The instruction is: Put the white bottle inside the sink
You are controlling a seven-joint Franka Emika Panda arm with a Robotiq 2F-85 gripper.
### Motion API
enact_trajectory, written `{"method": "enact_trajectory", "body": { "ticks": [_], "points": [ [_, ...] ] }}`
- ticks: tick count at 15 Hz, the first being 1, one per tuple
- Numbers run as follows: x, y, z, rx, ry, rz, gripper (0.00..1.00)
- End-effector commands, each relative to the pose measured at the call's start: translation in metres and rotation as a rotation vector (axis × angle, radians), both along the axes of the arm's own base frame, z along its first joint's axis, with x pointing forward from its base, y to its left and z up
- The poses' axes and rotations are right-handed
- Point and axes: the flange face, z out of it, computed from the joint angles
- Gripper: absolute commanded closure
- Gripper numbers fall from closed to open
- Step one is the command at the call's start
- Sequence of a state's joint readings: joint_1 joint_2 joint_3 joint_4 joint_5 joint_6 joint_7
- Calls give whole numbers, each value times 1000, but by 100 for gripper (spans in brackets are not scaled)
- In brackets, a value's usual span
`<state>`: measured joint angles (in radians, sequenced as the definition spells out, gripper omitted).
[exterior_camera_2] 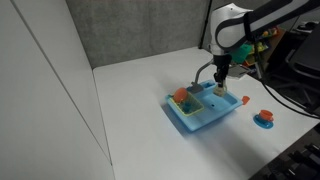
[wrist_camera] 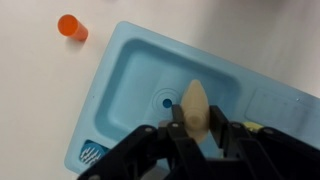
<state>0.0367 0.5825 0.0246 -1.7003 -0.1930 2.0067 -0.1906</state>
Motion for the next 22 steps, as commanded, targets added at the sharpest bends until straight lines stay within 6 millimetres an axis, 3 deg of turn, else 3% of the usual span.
{"method": "enact_trajectory", "body": {
  "ticks": [1, 4, 11, 12, 15, 16, 22],
  "points": [
    [15, -18, -4, 4, -3, -80, 90],
    [18, -26, -4, -16, -37, -140, 90],
    [16, -19, -5, -29, -64, -161, 90],
    [16, -18, -5, -28, -66, -159, 68],
    [16, -18, -7, -29, -62, -158, 68],
    [16, -18, -7, -29, -62, -159, 91],
    [20, -31, -32, -46, -43, -191, 90]
  ]
}}
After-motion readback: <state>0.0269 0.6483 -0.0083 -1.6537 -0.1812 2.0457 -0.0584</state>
